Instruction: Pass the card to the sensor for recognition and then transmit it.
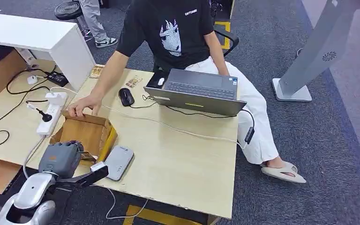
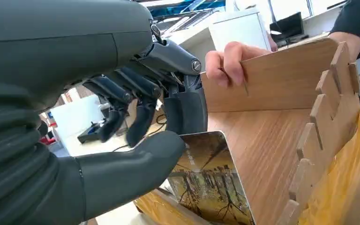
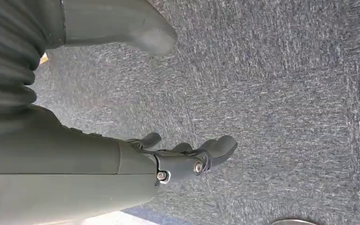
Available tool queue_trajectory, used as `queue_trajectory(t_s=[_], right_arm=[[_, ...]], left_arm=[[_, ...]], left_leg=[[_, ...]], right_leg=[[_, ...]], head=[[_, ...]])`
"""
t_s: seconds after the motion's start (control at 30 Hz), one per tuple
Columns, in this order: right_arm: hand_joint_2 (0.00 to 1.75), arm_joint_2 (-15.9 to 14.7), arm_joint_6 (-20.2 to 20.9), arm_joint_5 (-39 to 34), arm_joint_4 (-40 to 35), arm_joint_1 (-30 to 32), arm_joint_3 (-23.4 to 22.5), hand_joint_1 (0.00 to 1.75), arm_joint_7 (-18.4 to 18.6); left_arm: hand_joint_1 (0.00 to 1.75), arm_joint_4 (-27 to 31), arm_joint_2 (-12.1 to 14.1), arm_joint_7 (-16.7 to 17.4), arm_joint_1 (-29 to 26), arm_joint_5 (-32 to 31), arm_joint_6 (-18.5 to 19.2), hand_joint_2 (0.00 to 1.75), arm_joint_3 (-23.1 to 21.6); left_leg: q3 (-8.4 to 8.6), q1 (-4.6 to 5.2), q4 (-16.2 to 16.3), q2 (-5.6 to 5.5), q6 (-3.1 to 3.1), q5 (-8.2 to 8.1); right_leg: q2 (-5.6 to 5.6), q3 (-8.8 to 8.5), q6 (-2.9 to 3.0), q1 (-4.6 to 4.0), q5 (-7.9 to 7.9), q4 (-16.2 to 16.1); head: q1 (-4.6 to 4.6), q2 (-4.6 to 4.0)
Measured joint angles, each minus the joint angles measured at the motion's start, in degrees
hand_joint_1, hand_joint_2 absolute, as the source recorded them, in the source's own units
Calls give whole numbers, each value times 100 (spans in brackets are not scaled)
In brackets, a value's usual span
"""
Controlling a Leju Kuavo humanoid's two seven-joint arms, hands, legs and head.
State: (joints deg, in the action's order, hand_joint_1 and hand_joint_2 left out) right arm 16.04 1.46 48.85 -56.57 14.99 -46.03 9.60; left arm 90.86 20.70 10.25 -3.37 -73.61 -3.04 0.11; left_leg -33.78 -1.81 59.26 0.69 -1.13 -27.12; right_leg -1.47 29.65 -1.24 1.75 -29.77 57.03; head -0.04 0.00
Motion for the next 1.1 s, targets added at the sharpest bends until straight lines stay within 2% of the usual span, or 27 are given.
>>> queue_trajectory(t_s=[0.67,0.83,1.1], right_arm=[[175,2,50,39,26,-3,-50,0,-11],[175,2,-32,17,46,-9,-66,0,-120],[175,2,-310,17,144,-39,-87,0,-249]], left_arm=[[175,0,-42,2,-1,15,6,175,-2],[175,85,-28,98,92,-44,-57,175,0],[175,264,247,212,568,-308,2,175,74]], left_leg=[[0,0,0,0,0,0],[-1,0,0,-6,1,1],[0,-1,0,-14,0,7]], right_leg=[[0,0,0,0,0,0],[-5,-1,0,0,0,0],[-11,-5,0,-1,0,1]], head=[[0,0],[0,0],[0,0]])
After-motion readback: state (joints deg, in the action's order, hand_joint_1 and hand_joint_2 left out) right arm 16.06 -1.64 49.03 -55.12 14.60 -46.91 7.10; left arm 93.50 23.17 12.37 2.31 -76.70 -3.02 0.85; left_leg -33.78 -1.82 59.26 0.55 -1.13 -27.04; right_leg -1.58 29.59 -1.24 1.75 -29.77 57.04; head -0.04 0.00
